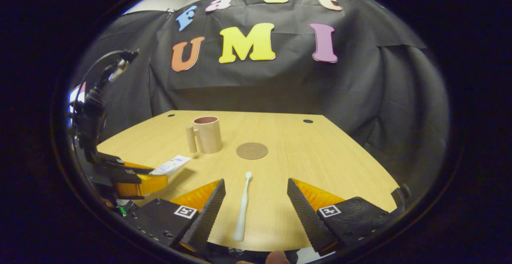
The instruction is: Put the toothbrush and toothpaste on the desktop into the cup, then pick up the cup and place it on the coaster on the desktop.
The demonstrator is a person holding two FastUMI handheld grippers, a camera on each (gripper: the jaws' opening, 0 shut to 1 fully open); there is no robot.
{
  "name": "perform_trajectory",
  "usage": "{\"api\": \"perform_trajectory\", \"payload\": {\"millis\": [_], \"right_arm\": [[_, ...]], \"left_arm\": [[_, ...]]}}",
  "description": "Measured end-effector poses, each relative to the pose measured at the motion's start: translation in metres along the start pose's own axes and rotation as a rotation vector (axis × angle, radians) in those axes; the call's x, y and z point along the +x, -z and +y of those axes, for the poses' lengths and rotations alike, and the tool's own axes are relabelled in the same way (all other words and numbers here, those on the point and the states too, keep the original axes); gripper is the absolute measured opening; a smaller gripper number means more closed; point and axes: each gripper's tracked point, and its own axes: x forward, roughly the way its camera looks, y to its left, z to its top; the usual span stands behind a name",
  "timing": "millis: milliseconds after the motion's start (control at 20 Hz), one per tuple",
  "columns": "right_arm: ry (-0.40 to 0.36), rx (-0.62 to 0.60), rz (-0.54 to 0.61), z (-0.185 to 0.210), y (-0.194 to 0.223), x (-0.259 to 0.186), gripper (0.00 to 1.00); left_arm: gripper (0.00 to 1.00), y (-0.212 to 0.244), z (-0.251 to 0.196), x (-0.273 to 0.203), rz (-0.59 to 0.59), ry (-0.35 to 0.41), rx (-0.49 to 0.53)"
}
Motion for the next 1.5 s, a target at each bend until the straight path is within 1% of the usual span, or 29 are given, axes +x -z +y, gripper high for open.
{"api": "perform_trajectory", "payload": {"millis": [200, 250, 300, 350, 400, 500, 550, 600, 650, 750, 800, 850, 900, 950, 1000, 1050, 1100, 1200, 1350, 1400, 1450, 1500], "right_arm": [[0.008, -0.015, 0.094, 0.006, 0.019, 0.028, 0.96], [0.017, -0.009, 0.117, 0.005, 0.024, 0.035, 0.96], [0.023, -0.002, 0.14, 0.005, 0.028, 0.041, 0.96], [0.037, 0.006, 0.167, 0.004, 0.033, 0.047, 0.96], [0.053, 0.022, 0.186, 0.003, 0.035, 0.052, 0.95], [0.045, 0.072, 0.229, 0.008, 0.041, 0.065, 0.89], [0.033, 0.088, 0.248, 0.011, 0.045, 0.069, 0.88], [0.033, 0.087, 0.257, 0.013, 0.045, 0.073, 0.83], [0.05, 0.07, 0.248, 0.011, 0.042, 0.075, 0.8], [0.094, 0.052, 0.245, 0.004, 0.039, 0.078, 0.67], [0.087, 0.062, 0.246, 0.006, 0.039, 0.079, 0.43], [0.076, 0.07, 0.253, 0.009, 0.042, 0.081, 0.35], [0.062, 0.078, 0.249, 0.012, 0.041, 0.081, 0.24], [0.059, 0.085, 0.25, 0.012, 0.043, 0.083, 0.17], [0.052, 0.076, 0.243, 0.012, 0.041, 0.083, 0.04], [0.047, 0.077, 0.24, 0.012, 0.04, 0.08, 0.04], [0.039, 0.075, 0.239, 0.012, 0.039, 0.08, 0.01], [0.019, 0.08, 0.233, 0.012, 0.036, 0.079, 0.0], [-0.012, 0.112, 0.185, 0.009, 0.021, 0.067, 0.0], [-0.018, 0.119, 0.162, 0.007, 0.014, 0.062, 0.0], [-0.011, 0.118, 0.137, 0.0, 0.009, 0.056, 0.02], [-0.013, 0.119, 0.112, -0.004, 0.001, 0.05, 0.0]], "left_arm": [[0.41, -0.032, 0.012, -0.017, -0.1, -0.031, -0.009], [0.45, -0.039, 0.013, -0.019, -0.125, -0.031, -0.015], [0.41, -0.044, 0.011, -0.021, -0.144, -0.02, -0.021], [0.41, -0.047, 0.01, -0.023, -0.156, -0.009, -0.024], [0.41, -0.049, 0.013, -0.025, -0.169, -0.015, -0.036], [0.41, -0.054, 0.022, -0.026, -0.188, -0.027, -0.044], [0.45, -0.055, 0.025, -0.026, -0.195, -0.033, -0.045], [0.41, -0.056, 0.028, -0.027, -0.198, -0.039, -0.047], [0.41, -0.057, 0.031, -0.027, -0.201, -0.044, -0.049], [0.41, -0.057, 0.033, -0.026, -0.2, -0.04, -0.054], [0.41, -0.058, 0.033, -0.026, -0.199, -0.036, -0.061], [0.41, -0.057, 0.032, -0.025, -0.2, -0.033, -0.065], [0.41, -0.059, 0.032, -0.026, -0.201, -0.033, -0.066], [0.41, -0.059, 0.032, -0.026, -0.204, -0.035, -0.066], [0.41, -0.061, 0.032, -0.025, -0.209, -0.035, -0.066], [0.41, -0.064, 0.032, -0.025, -0.218, -0.035, -0.066], [0.41, -0.069, 0.03, -0.023, -0.235, -0.032, -0.064], [0.41, -0.081, 0.028, -0.02, -0.265, -0.025, -0.056], [0.41, -0.107, 0.025, -0.013, -0.314, -0.016, -0.08], [0.41, -0.12, 0.024, -0.012, -0.344, -0.014, -0.087], [0.41, -0.136, 0.025, -0.009, -0.386, -0.025, -0.092], [0.41, -0.156, 0.028, -0.006, -0.444, -0.044, -0.088]]}}
